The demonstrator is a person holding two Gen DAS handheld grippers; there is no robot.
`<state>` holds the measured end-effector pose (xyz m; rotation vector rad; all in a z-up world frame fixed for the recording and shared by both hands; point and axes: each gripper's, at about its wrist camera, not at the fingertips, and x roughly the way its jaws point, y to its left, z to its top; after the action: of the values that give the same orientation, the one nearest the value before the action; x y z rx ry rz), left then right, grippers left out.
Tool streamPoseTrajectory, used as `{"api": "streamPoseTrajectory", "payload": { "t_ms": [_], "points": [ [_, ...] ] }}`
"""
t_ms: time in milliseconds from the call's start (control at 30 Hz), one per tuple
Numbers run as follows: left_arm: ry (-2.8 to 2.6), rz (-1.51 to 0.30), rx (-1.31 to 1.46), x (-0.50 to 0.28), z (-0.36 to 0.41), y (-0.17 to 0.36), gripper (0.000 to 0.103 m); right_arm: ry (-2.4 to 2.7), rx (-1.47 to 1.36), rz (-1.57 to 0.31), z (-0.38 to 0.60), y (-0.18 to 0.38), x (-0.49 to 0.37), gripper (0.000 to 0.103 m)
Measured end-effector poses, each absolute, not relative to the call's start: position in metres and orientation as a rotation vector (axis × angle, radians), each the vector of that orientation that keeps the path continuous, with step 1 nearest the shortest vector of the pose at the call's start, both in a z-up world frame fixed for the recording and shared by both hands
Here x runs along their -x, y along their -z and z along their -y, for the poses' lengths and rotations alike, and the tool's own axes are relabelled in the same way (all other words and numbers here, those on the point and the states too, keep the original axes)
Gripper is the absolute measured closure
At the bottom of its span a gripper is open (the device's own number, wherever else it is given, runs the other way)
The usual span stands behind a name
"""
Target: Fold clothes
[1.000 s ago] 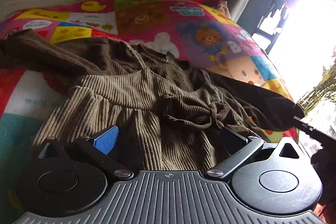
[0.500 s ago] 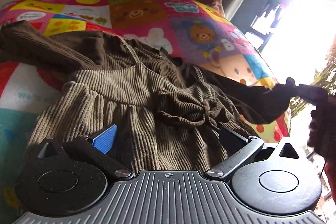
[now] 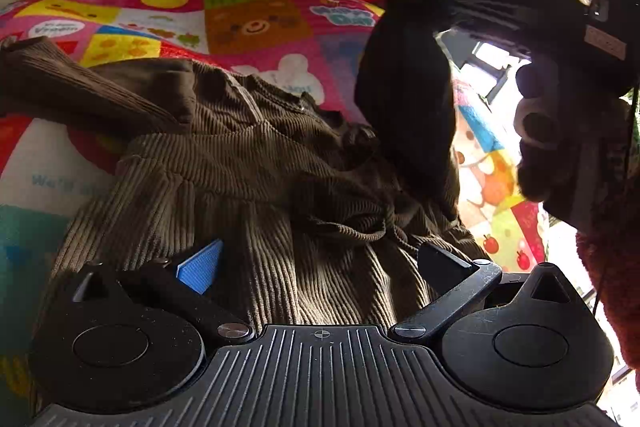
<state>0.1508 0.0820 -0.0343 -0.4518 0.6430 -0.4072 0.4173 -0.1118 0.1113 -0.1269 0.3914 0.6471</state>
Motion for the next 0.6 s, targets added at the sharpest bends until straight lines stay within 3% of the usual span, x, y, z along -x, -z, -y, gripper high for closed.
{"api": "streamPoseTrajectory", "payload": {
  "t_ms": [67, 100, 133, 300, 600],
  "points": [
    [0.408, -0.643, 0.454, -0.151, -0.083, 0.034, 0.0, -0.681, 0.134, -0.436, 0.102, -0.098, -0.42, 0.076],
    [0.409, -0.643, 0.456, -0.151, -0.083, 0.034, 0.0, -0.693, 0.13, -0.45, 0.101, -0.093, -0.42, 0.06],
    [0.41, -0.643, 0.458, -0.151, -0.083, 0.034, 0.0, -0.694, 0.108, -0.441, 0.108, -0.093, -0.417, 0.051],
    [0.41, -0.645, 0.455, -0.151, -0.082, 0.034, 0.0, -0.689, 0.0, -0.407, 0.143, -0.092, -0.404, 0.034],
    [0.399, -0.649, 0.43, -0.15, -0.078, 0.034, 0.0, -0.503, -0.304, -0.591, 0.239, -0.005, -0.41, 0.032]
  ]
}}
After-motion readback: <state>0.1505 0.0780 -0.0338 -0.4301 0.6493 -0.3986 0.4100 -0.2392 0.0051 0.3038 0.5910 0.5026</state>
